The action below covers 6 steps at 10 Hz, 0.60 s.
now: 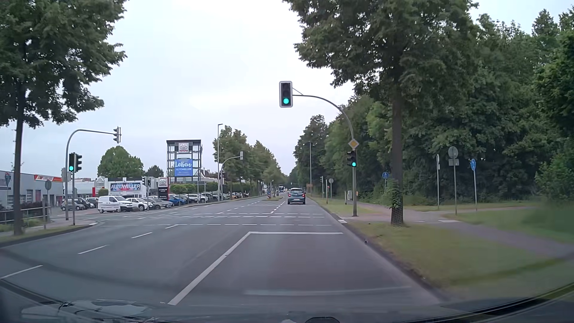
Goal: Follow the waypoints while adhering to traffic rules and regulations
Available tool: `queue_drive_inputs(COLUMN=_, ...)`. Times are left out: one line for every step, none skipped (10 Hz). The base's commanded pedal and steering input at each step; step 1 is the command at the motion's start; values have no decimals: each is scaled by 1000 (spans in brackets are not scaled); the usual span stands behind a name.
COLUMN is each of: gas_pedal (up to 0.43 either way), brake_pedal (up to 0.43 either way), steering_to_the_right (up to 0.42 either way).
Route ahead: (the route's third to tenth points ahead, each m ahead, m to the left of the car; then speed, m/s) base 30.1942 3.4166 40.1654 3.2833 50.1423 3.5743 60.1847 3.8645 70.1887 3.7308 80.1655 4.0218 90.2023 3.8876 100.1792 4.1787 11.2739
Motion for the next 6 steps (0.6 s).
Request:
queue_drive_inputs(gas_pedal=197, brake_pedal=0, steering_to_the_right=0)
queue_drive_inputs(gas_pedal=197, brake_pedal=0, steering_to_the_right=0)
queue_drive_inputs(gas_pedal=197, brake_pedal=0, steering_to_the_right=0)
queue_drive_inputs(gas_pedal=197, brake_pedal=0, steering_to_the_right=0)
queue_drive_inputs(gas_pedal=197, brake_pedal=0, steering_to_the_right=0)
queue_drive_inputs(gas_pedal=197, brake_pedal=0, steering_to_the_right=0)
